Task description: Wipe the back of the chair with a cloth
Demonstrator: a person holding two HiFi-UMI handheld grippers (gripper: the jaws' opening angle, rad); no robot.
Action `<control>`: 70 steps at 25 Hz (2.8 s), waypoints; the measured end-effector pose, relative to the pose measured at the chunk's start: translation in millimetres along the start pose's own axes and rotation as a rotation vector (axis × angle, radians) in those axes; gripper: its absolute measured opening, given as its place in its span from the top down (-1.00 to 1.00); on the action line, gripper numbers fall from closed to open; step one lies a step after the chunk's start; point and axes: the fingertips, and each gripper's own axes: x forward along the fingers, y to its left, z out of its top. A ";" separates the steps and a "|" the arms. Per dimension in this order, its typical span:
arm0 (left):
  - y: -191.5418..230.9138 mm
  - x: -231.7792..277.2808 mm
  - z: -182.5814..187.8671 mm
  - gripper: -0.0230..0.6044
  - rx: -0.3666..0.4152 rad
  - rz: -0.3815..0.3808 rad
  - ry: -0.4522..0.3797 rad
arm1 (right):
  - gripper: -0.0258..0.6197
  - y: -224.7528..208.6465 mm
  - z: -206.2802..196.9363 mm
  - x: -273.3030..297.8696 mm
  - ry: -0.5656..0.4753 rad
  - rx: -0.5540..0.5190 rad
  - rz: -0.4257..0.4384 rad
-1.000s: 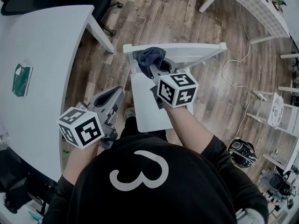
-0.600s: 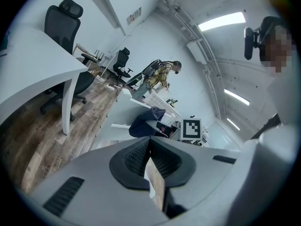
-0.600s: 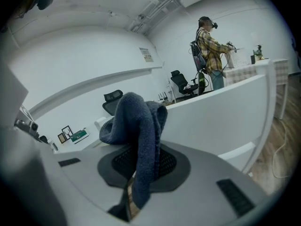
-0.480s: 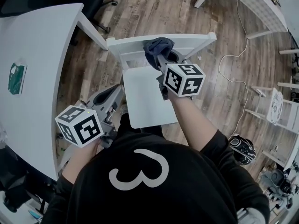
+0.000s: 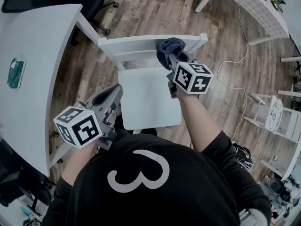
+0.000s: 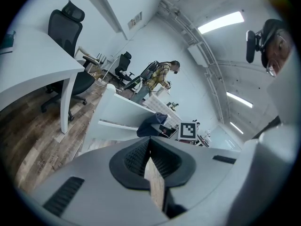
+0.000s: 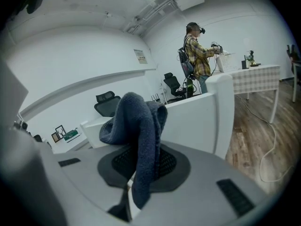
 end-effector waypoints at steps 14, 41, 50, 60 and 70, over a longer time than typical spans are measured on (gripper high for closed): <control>-17.5 7.8 -3.4 0.88 0.015 0.005 -0.048 | 0.76 -82.8 14.1 -40.5 -0.026 0.013 -0.083; 42.2 -49.0 -0.6 0.88 -0.116 0.093 -0.097 | 0.76 115.1 -46.1 9.4 0.047 -0.078 0.318; 77.2 -86.1 -4.6 0.88 -0.164 0.157 -0.123 | 0.76 156.6 -64.8 55.7 0.096 -0.096 0.354; 91.3 -86.0 -17.9 0.88 -0.179 0.145 -0.100 | 0.76 154.0 -68.9 86.8 0.079 -0.105 0.263; 84.7 -86.8 -24.9 0.88 -0.180 0.142 -0.106 | 0.76 152.0 -68.4 90.2 0.056 -0.112 0.186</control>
